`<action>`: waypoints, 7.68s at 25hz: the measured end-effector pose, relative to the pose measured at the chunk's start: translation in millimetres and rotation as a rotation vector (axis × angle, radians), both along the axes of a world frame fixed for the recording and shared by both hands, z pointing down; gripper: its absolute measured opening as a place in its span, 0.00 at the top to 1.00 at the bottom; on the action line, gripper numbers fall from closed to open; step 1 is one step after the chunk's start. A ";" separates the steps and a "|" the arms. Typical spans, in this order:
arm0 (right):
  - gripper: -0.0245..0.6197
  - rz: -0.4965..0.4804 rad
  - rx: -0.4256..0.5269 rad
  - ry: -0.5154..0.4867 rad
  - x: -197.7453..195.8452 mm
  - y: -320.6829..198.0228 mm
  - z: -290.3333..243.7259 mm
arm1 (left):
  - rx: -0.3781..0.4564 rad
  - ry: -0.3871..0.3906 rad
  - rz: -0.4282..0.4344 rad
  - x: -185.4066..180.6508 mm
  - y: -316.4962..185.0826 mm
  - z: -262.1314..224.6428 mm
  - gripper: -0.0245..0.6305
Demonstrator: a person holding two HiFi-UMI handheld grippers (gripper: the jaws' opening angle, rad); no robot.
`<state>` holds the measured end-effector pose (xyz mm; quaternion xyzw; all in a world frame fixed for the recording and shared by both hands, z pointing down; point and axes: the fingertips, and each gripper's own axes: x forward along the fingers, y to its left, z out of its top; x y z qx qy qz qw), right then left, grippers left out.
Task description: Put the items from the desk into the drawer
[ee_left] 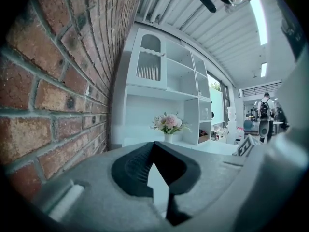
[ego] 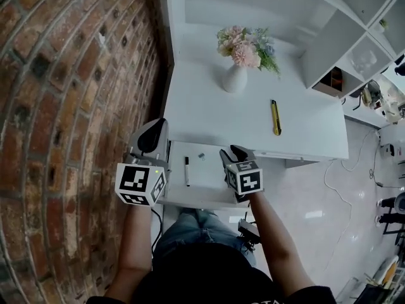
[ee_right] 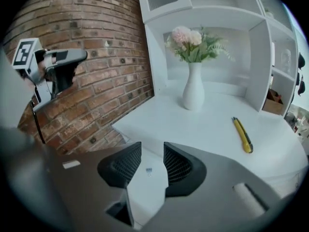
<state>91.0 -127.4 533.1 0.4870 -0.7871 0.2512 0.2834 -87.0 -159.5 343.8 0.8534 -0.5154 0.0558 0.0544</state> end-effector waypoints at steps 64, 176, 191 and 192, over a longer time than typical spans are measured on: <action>0.77 0.384 -0.305 0.097 247.1 -146.8 72.5 | -0.062 -0.119 -0.022 31.0 -37.2 24.8 0.96; 0.68 0.283 -0.609 -0.147 6.4 67.5 169.7 | -0.116 -0.019 0.030 -4.8 8.9 64.3 0.96; 0.68 0.194 -0.469 -0.134 26.6 41.3 78.8 | 0.055 -0.050 0.022 0.7 -7.3 -12.8 0.96; 0.68 0.185 -0.457 -0.138 26.5 38.2 72.3 | 0.069 -0.048 0.022 1.8 -8.5 -18.8 0.96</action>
